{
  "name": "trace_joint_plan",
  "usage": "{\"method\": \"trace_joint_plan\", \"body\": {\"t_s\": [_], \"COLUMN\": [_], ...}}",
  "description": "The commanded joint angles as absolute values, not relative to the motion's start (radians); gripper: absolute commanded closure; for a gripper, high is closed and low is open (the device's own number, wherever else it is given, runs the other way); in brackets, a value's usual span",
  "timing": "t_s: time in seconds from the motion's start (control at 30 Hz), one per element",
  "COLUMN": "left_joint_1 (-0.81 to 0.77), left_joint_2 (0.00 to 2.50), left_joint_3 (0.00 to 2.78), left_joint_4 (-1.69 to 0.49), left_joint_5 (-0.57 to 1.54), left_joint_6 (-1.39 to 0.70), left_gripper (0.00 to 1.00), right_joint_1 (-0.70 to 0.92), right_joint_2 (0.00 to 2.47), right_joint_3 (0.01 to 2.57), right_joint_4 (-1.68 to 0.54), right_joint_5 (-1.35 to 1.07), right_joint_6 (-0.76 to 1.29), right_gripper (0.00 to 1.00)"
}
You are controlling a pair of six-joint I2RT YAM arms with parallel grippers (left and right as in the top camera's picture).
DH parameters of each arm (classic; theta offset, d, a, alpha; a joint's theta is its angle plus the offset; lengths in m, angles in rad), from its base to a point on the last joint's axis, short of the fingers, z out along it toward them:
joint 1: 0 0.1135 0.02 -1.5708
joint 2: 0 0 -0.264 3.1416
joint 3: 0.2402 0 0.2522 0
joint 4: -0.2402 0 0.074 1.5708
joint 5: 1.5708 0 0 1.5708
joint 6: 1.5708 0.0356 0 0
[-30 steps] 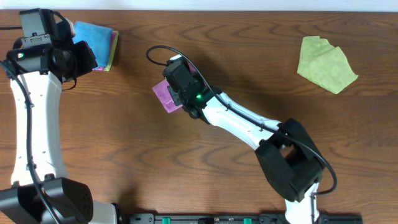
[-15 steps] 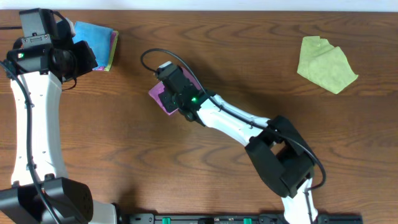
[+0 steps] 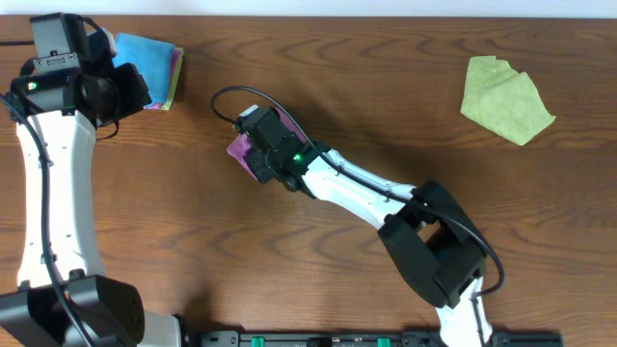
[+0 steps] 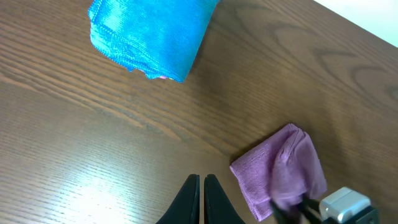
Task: Fold the cloth
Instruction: 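Carry the folded cloth left with the right gripper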
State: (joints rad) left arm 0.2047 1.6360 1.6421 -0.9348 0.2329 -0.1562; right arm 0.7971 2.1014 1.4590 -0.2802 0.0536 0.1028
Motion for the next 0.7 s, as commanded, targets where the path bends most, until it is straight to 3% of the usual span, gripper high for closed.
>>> {"method": "trace_joint_plan", "body": {"t_s": [0.0,0.03,0.4,0.67], "left_joint_1": [0.204,0.204,0.204,0.204], "left_joint_2": [1.631,1.631,1.631,1.631], "left_joint_3": [1.639,1.639,1.639,1.639], "left_joint_4": [-0.934,-0.934,-0.930,-0.926], "left_joint_5": [0.237,0.237,0.229,0.228], "left_joint_6": [-0.141,-0.140,-0.126,-0.126], "left_gripper": [0.94,0.94,0.94,0.94], "right_joint_1": [0.807,0.807,0.807,0.802], "right_joint_2": [2.114,2.114,2.114,2.113], "right_joint_3": [1.473,1.473,1.473,1.488], "right_joint_4": [-0.292,-0.291,-0.268,-0.265], "right_joint_5": [0.021,-0.017,-0.321,-0.370], "right_joint_6": [0.088,0.088,0.111,0.118], "right_gripper": [0.36,0.32,0.26,0.23]}}
